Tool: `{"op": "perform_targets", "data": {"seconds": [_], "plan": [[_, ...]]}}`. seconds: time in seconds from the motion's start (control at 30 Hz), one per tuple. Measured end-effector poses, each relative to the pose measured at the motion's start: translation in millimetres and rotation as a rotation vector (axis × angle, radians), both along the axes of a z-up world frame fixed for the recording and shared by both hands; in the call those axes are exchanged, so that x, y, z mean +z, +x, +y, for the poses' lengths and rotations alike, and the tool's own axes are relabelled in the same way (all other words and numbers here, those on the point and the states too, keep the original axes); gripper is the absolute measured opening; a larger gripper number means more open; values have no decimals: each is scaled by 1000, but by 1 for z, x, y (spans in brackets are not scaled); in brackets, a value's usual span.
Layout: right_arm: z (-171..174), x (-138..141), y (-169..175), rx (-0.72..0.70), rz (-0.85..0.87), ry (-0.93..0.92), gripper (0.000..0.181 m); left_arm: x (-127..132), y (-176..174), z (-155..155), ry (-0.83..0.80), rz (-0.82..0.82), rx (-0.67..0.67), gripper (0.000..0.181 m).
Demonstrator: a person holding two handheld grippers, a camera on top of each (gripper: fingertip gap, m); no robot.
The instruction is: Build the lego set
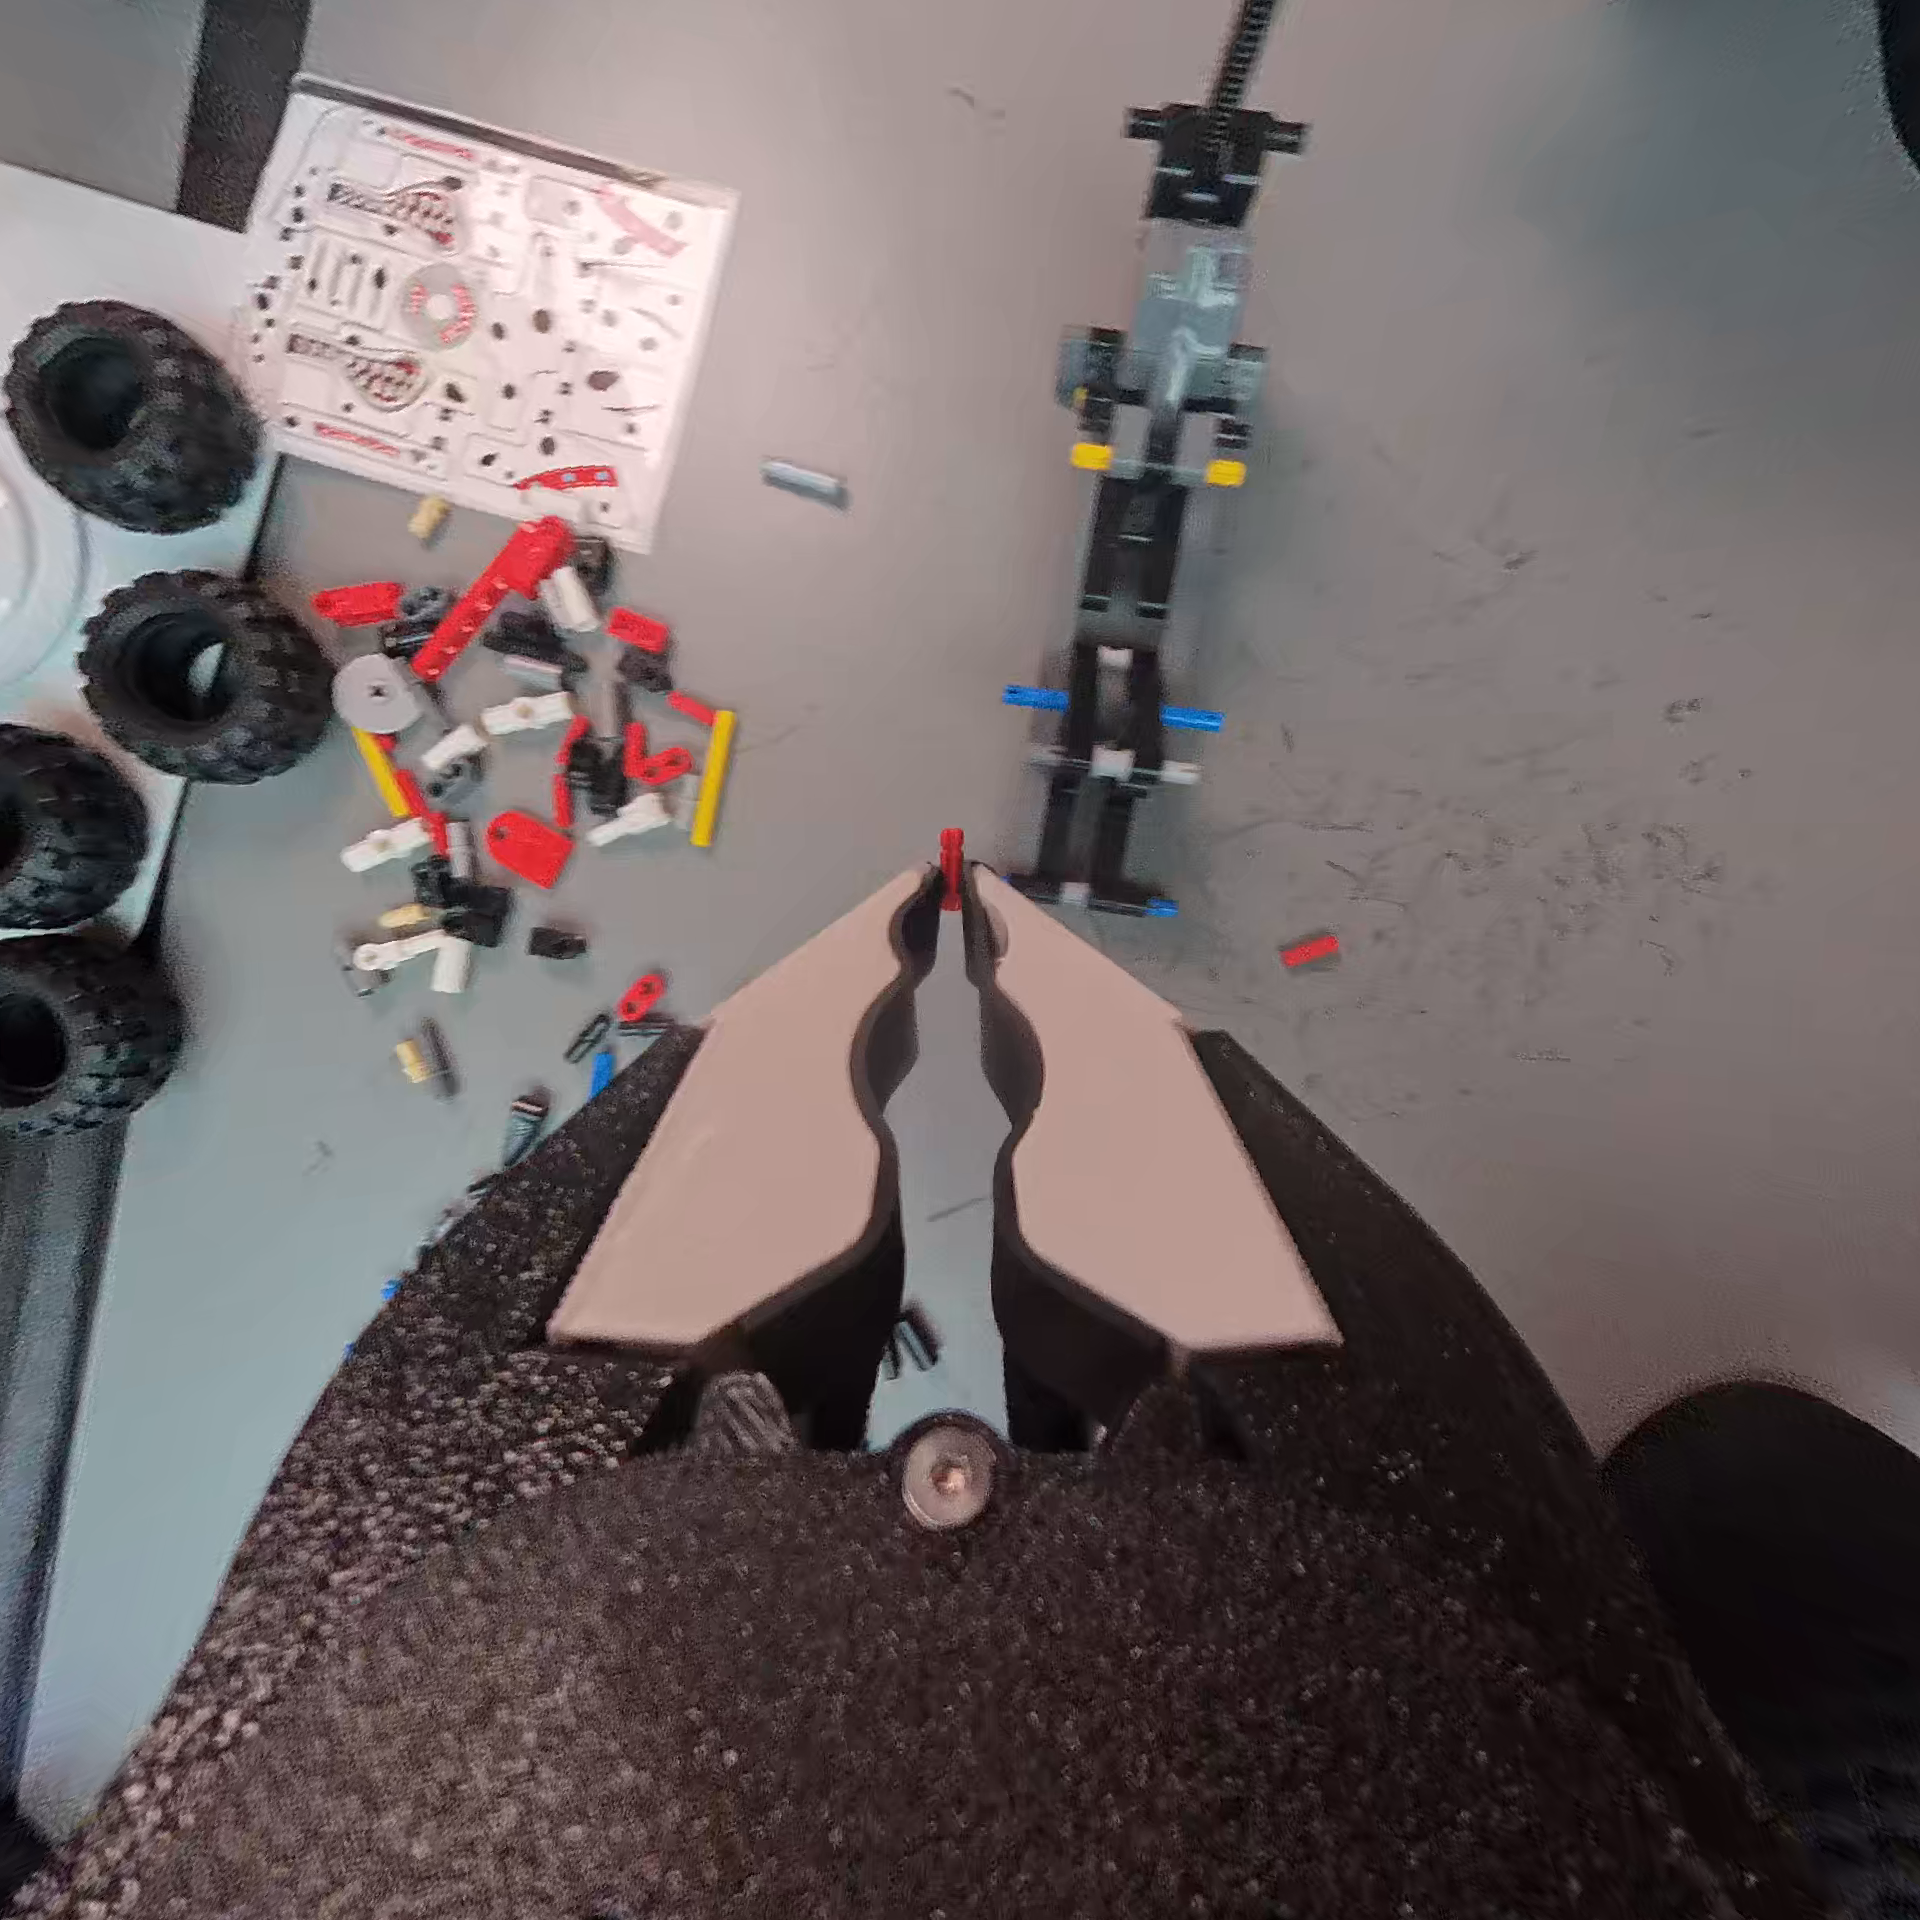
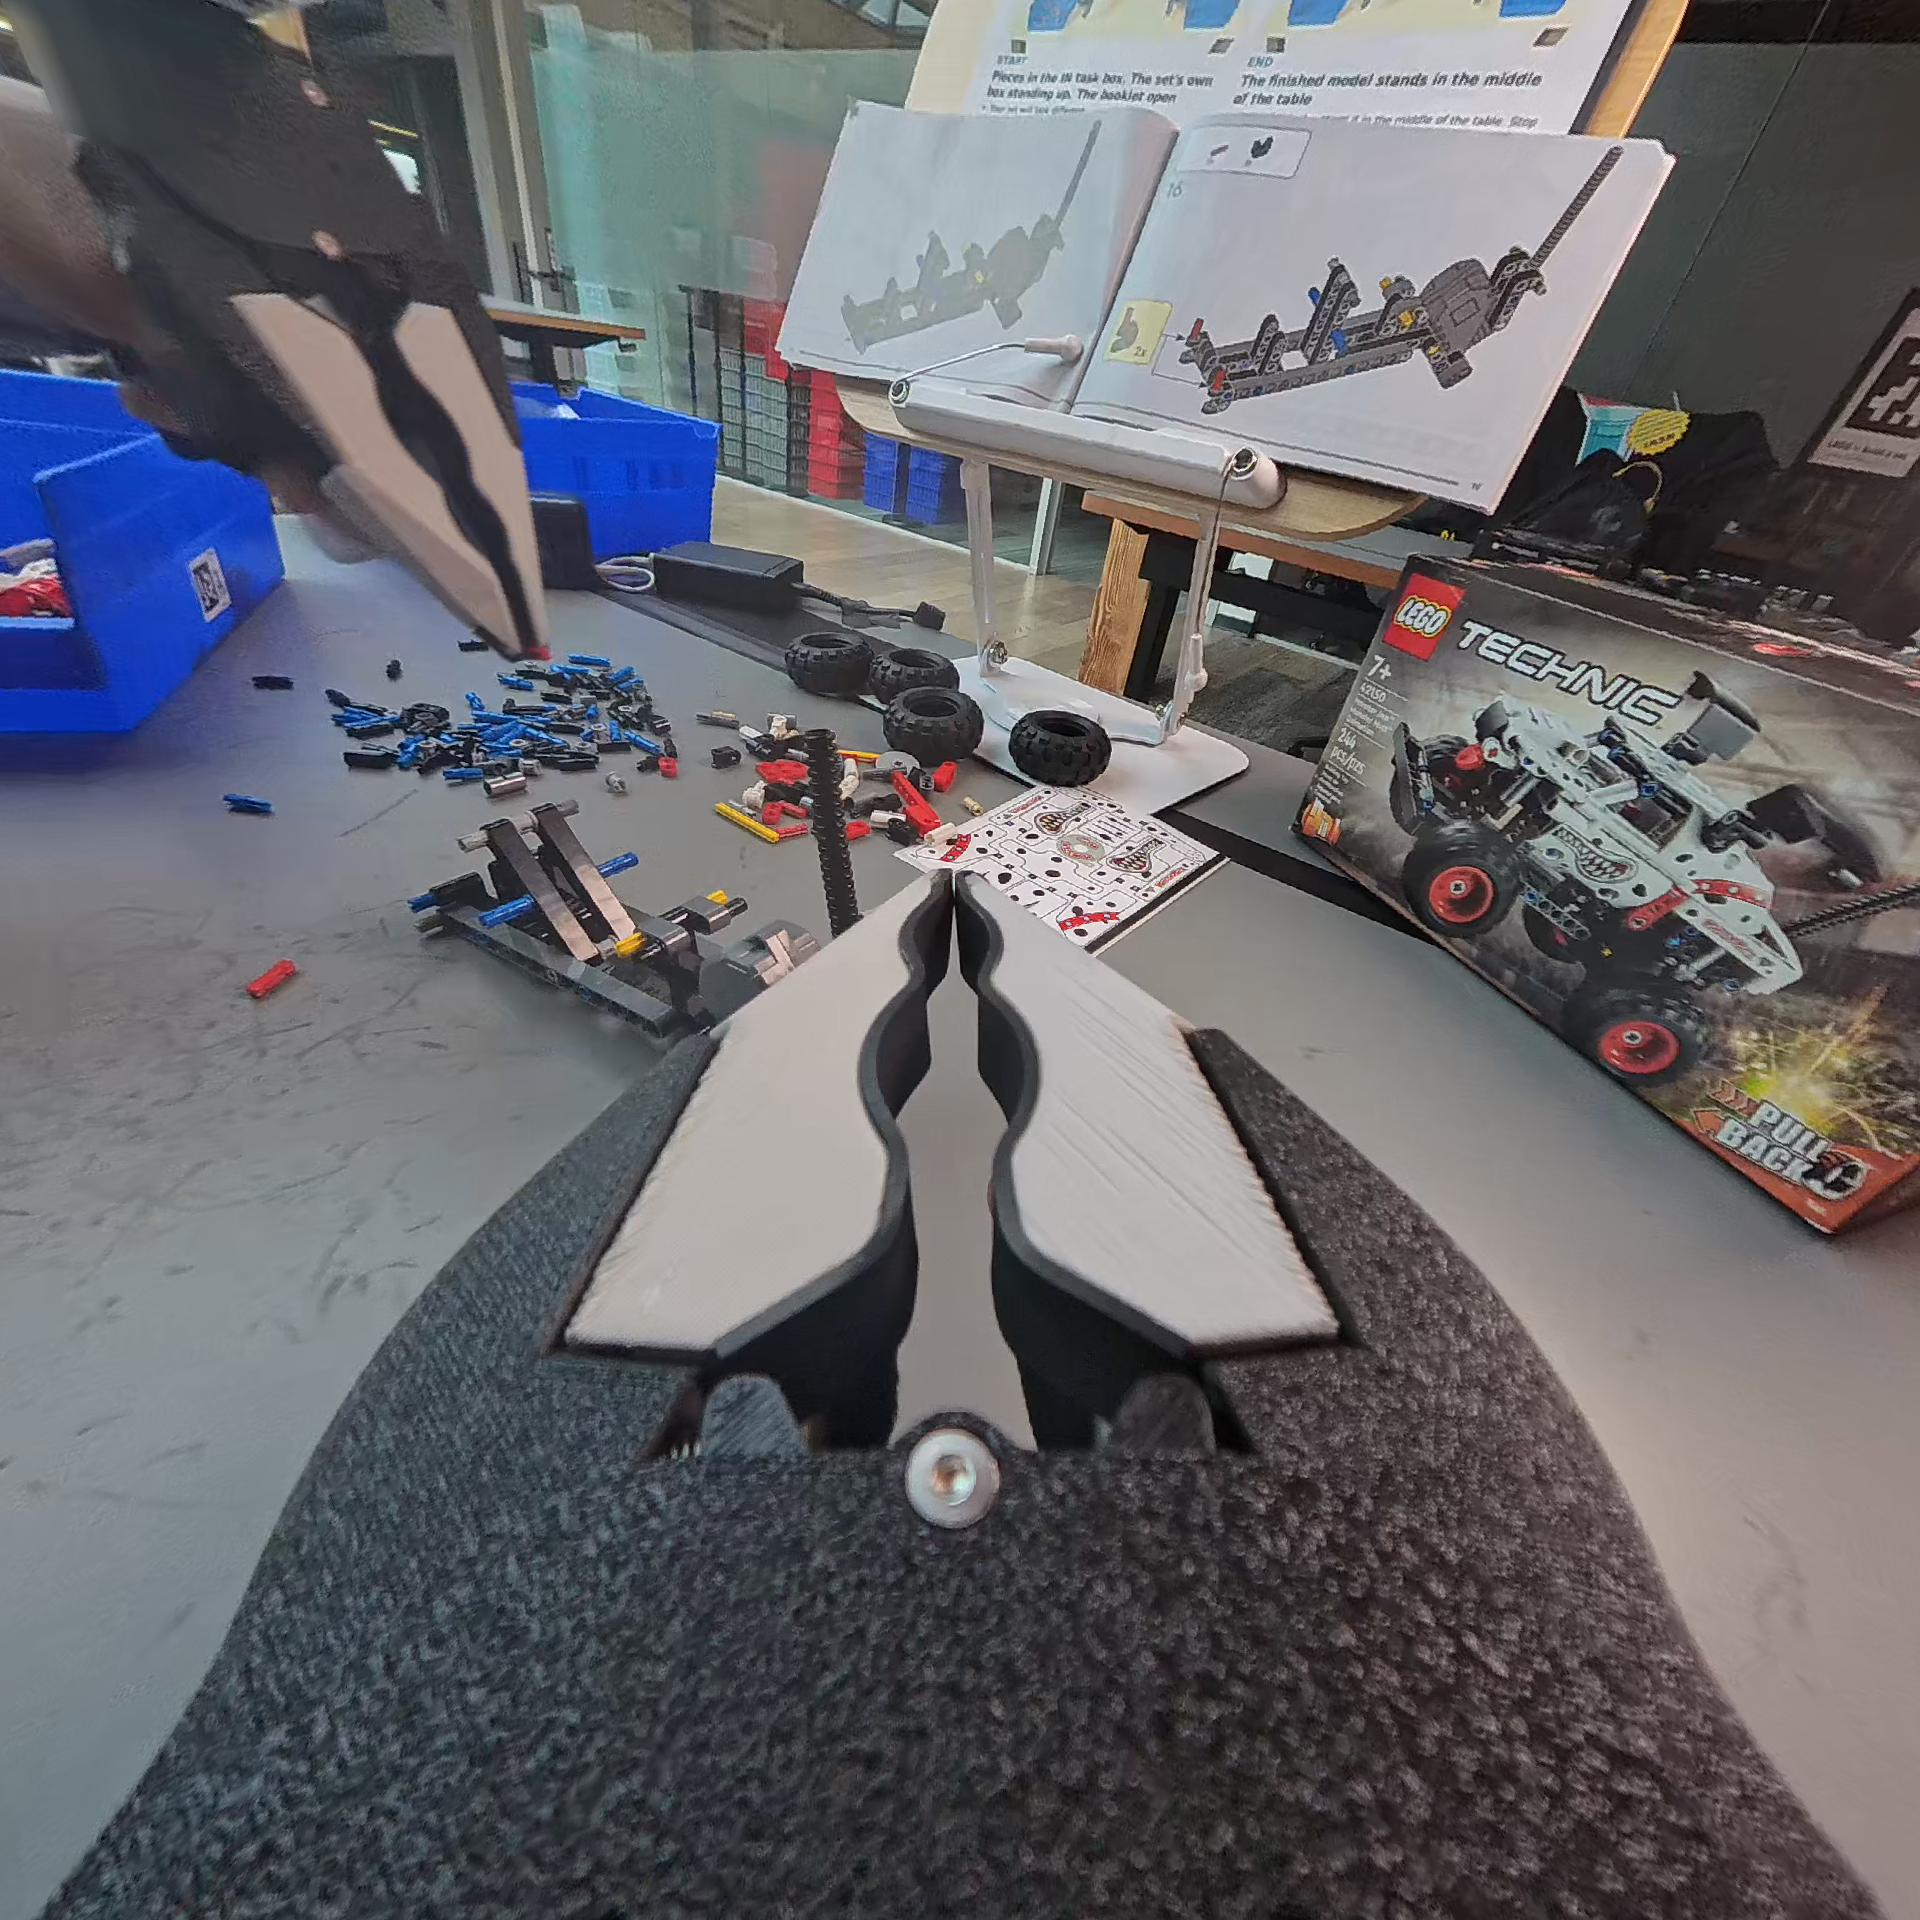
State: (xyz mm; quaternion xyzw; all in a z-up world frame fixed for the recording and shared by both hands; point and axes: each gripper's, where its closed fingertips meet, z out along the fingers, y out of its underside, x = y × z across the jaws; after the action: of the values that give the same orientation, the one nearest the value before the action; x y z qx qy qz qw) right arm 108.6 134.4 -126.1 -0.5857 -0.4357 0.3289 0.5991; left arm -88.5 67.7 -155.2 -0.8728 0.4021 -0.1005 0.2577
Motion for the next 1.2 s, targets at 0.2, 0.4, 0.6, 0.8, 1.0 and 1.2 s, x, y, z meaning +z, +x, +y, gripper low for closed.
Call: {"op": "perform_targets", "data": {"seconds": [0.2, 0.4, 0.6, 0.8, 1.0, 1.2], "plan": [[-5, -2, -4, 9, -6, 0, 0, -43, 55, -74, -23, -25, -67, 6], [-9, -6, -8, 14, -26, 10, 0, -64, 72, -85, -12, -89, -41, 6], [-8, -9, -9, 7, -37, 8, 0, -79, 73, -87, -14, -36, -65, 6], [-7, -10, -9, 6, -38, 2, 0, -82, 70, -85, -17, -43, -59, 19], [-6, -8, -7, -1, -31, 7, 0, -63, 71, -76, 46, -136, -13, 24], [-5, -7, -6, -8, -21, 1, 0, -20, 75, -57, 292, -362, 142, 40]]}}
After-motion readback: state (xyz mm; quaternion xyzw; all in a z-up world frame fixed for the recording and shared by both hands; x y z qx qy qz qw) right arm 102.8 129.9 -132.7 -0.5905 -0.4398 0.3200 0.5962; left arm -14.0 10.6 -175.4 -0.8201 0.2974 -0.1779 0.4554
